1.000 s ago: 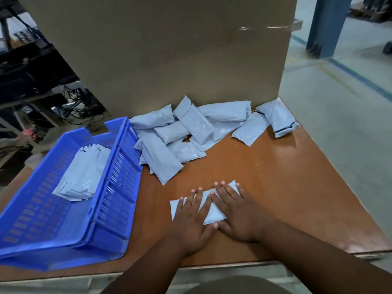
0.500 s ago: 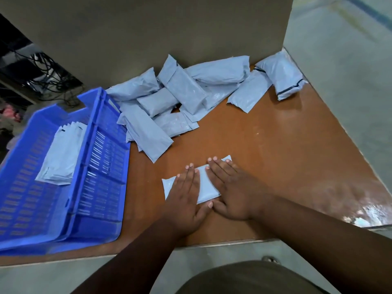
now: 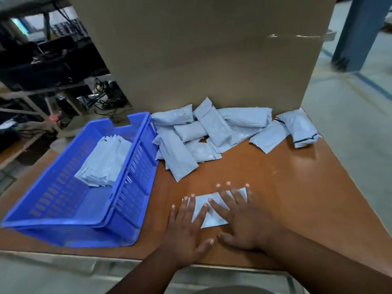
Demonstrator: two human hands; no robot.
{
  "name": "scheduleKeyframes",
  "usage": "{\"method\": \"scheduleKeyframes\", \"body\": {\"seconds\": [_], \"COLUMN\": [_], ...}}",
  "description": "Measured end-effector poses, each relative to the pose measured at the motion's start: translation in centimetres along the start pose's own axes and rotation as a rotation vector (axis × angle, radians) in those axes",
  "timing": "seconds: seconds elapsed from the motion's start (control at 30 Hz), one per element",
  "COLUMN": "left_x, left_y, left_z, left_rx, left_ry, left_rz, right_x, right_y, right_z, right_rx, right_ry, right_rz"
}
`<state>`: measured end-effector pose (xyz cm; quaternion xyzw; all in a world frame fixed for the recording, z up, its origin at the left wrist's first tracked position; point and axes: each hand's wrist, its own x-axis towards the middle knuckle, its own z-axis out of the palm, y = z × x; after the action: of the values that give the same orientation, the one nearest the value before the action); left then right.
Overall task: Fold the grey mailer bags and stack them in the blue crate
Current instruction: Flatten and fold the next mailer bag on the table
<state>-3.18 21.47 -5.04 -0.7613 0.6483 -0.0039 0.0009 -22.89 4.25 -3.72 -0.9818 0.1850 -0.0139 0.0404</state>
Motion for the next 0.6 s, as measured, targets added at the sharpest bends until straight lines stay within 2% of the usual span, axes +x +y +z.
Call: {"method": "scheduleKeyframes", "body": {"seconds": [0.17,0.6], "left_x": [-1.1,-1.0], "left_y": [-1.6,-2.3], "left_z": [1.7,3.1], "left_rx": [-0.021,-0.091], "left_ry": [-0.048,0.062], "left_rz": [0.013,0.068], "right_x": [2.3,2.6], "right_y": [-3.4,-3.9], "right_z": [1.2,3.8], "right_rx": [0.001,0.011], "right_ry": [-0.083,-0.027], "right_rz": [-0.058,-0.062]}}
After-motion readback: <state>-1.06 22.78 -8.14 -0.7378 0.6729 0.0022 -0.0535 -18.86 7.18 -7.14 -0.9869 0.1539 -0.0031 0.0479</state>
